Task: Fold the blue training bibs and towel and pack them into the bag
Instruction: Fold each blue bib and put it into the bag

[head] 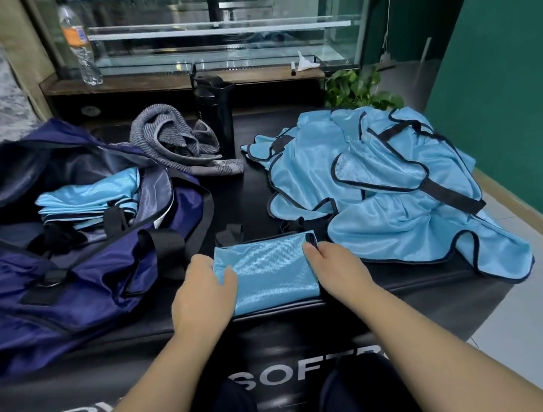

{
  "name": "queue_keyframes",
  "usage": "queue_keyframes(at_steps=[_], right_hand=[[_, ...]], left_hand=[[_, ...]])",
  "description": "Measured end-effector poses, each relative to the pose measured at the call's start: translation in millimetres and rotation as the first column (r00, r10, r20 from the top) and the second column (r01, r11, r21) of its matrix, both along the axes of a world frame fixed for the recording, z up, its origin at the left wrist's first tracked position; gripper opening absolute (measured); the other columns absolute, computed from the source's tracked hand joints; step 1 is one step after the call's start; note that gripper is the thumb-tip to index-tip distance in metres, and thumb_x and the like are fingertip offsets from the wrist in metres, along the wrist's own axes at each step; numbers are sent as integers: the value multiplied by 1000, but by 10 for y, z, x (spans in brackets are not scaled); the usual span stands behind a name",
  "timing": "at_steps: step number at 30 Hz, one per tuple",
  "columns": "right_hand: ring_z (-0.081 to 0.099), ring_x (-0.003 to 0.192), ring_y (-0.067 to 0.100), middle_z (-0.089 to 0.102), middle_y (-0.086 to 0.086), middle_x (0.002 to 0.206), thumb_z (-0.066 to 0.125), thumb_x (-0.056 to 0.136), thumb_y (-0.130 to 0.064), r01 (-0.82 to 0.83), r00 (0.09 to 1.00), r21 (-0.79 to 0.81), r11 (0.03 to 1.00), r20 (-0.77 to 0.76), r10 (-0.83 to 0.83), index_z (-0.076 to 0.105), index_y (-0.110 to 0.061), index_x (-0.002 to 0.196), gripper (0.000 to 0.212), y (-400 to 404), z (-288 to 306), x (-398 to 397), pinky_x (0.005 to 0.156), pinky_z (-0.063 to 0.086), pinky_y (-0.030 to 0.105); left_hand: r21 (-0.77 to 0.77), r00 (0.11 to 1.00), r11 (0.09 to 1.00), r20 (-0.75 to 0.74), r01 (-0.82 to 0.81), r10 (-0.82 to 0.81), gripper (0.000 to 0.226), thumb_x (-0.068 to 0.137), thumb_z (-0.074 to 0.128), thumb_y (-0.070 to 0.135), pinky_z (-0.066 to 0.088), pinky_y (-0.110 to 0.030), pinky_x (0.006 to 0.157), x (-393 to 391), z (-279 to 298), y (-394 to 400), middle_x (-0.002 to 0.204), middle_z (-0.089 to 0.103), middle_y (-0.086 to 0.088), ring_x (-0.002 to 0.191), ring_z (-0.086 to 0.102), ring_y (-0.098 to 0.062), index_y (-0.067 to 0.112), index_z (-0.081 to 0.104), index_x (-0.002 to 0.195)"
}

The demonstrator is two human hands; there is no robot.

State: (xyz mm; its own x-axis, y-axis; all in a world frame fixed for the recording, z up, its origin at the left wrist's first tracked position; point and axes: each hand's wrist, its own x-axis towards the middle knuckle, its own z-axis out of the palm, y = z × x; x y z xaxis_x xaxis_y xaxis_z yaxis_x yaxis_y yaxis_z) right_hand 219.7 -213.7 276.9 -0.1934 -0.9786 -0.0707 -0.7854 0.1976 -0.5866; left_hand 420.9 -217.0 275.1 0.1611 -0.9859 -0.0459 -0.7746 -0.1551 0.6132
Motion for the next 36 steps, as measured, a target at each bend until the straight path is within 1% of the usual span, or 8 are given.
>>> queue_keyframes(at_steps=[7,11,14,18,22,27,32,36], right_hand=[[47,70,22,42,-3,65,40,96,-46,73,997,181,981,18,-77,35,-20,62,42,-231,1,-8,58,35,30],[54,86,26,60,4,95,41,95,-49,172,985,204,964,-20,-172,57,-12,95,41,-197,48,96,71,40,31],[56,99,27,60,8,112,48,94,-43,187,982,173,967,-18,-187,49,-8,114,41,-80,154,183,75,42,33],[30,131,24,36,4,142,65,83,-31,-152,980,-34,988,-136,146,31,-19,139,66,135,484,356,104,33,36],[-7,145,6,5,-17,159,68,82,-29,-560,814,-96,823,-251,524,15,-33,149,86,297,909,734,116,3,41],[15,144,4,39,-12,147,60,86,-14,-668,740,-202,716,-284,610,27,-30,145,69,315,1155,1040,117,-5,43],[51,106,13,61,-6,105,59,88,-27,-682,721,-177,710,-328,611,51,-21,118,32,374,1209,1201,114,11,37],[47,76,9,53,-9,79,66,86,-29,-617,785,-306,725,-171,595,57,-17,88,14,339,1272,1309,71,35,27]], left_hand=[[225,987,969,145,-101,69,49,87,51,42,41,-33,78,-95,110,-189,121,57,-16,107,57,-35,3,56,116],[267,987,957,-76,-115,140,41,81,57,41,38,-28,64,-15,174,-192,88,66,-14,83,61,-31,2,65,90],[190,955,975,-248,-115,161,28,86,56,31,34,-31,61,-29,252,-8,69,53,-3,71,51,-26,10,49,68],[-17,970,999,-238,-50,44,28,87,56,24,30,-34,58,132,384,222,72,47,-1,68,45,-22,15,34,73],[-199,989,980,-144,16,-45,31,82,61,20,29,-29,53,302,685,309,63,43,4,56,36,-15,17,32,74],[-208,979,957,16,201,-203,23,73,70,22,35,-29,63,491,1082,394,73,57,11,77,54,-17,25,47,75],[-229,936,909,35,348,-349,25,70,74,19,37,-13,59,762,1243,510,81,61,11,74,55,-3,28,53,79],[-337,931,907,-172,252,-323,42,56,79,40,44,-20,70,1014,1288,474,86,59,9,77,55,-4,27,51,85]])
